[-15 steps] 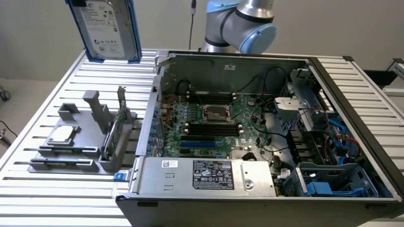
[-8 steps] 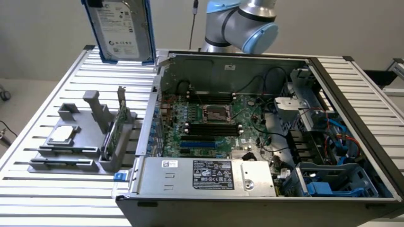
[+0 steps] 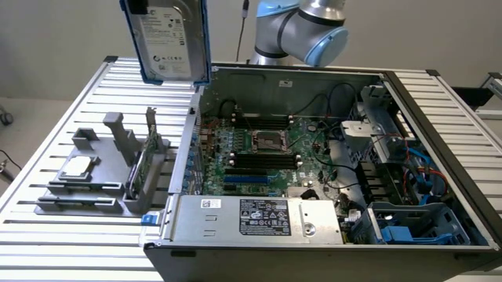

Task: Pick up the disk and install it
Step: 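Pick up the disk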

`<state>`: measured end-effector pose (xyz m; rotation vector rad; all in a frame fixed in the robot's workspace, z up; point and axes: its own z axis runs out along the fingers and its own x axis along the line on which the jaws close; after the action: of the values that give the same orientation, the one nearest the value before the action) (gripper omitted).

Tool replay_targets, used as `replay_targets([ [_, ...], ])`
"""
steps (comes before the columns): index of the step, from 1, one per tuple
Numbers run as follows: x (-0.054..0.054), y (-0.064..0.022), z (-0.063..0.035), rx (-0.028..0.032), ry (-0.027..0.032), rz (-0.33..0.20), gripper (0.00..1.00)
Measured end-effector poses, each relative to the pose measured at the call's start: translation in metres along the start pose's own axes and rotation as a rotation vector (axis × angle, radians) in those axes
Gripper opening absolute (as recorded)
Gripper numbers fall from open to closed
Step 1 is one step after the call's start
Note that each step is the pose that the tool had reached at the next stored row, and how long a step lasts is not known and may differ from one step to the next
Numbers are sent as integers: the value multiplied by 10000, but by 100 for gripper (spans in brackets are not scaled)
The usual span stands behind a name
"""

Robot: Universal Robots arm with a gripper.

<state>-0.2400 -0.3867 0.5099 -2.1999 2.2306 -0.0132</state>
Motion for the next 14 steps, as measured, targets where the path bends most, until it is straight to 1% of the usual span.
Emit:
replay_targets([
  [6,119,-218,3,27,-12,-1,33],
  [14,298,-449,15,49,-11,-1,33],
])
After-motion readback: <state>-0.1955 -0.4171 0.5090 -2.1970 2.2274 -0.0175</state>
